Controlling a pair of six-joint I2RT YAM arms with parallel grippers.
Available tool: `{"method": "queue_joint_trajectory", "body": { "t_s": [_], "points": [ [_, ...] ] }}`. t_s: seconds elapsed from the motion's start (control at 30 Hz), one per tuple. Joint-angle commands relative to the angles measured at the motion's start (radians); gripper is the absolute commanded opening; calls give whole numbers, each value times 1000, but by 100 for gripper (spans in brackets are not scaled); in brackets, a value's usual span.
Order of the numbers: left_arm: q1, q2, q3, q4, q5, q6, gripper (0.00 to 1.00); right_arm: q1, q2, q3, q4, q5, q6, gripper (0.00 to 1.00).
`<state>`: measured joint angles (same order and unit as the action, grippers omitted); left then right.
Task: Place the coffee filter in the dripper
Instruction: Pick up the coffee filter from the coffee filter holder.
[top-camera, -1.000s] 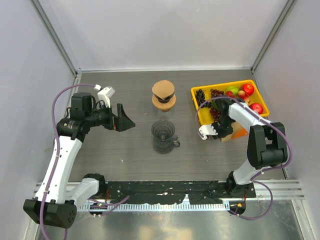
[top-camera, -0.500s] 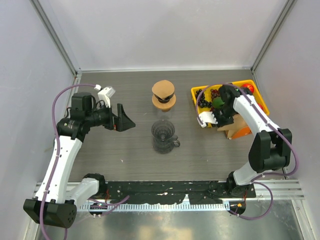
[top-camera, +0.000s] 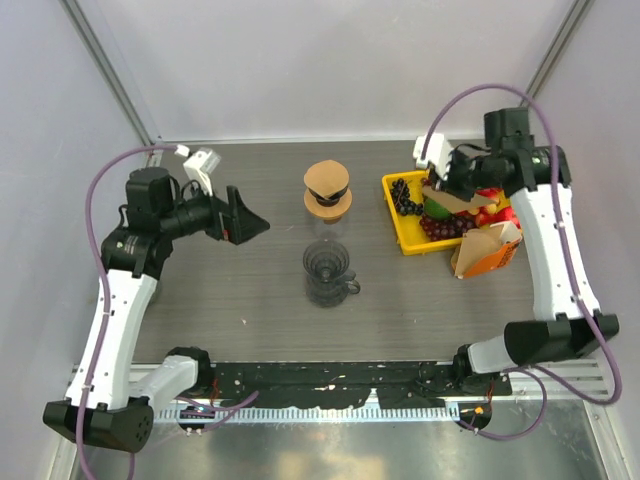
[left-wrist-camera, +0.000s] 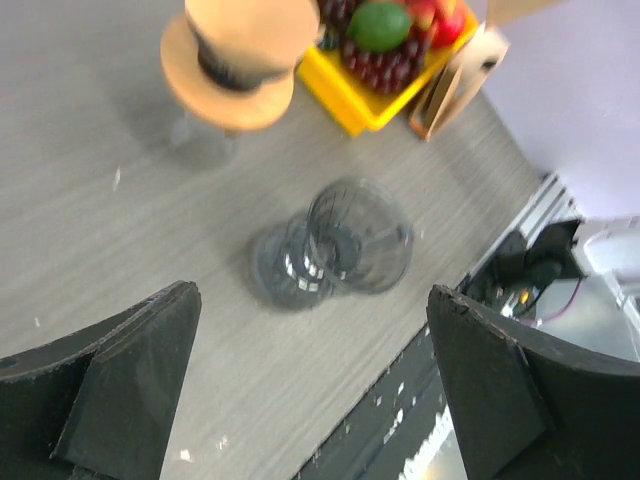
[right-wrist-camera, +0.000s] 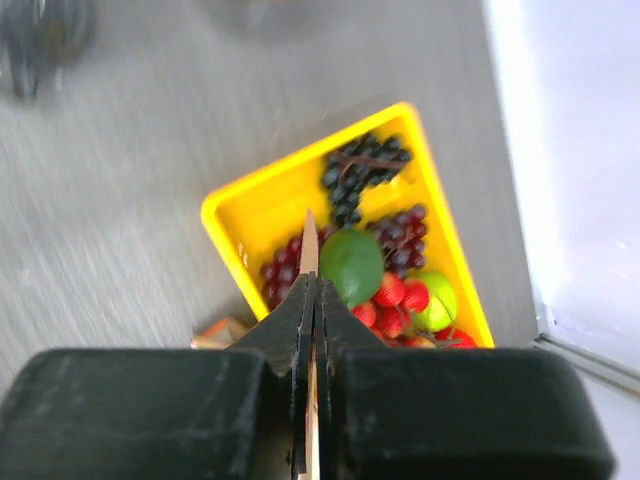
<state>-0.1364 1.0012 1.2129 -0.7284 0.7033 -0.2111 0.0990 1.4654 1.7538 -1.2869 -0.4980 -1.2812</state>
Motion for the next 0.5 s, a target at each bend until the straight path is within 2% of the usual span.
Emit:
{"method": "queue_joint_trajectory", "body": {
  "t_s": [0.0, 0.07, 0.1, 0.17, 0.3, 0.47],
  "points": [
    [1, 36, 141, 171, 41, -77, 99, -4, -157, 73, 318, -197, 655, 5],
    [-9, 75, 194, 228, 79, -128, 99, -2, -200, 53, 470, -285, 805, 5],
    [-20, 95, 223, 254, 105, -149, 99, 7, -217, 23, 583, -301, 863, 5],
    [-63, 131, 287, 291, 159, -133, 99, 39, -253, -22, 706, -315, 988, 5],
    [-189, 158, 365, 285, 160, 127, 99, 166, -293, -40, 742, -315, 1039, 6],
    [-310, 182, 413, 232, 194, 301, 97, 353, -362, -103, 729, -263, 1037, 5]
  ]
}}
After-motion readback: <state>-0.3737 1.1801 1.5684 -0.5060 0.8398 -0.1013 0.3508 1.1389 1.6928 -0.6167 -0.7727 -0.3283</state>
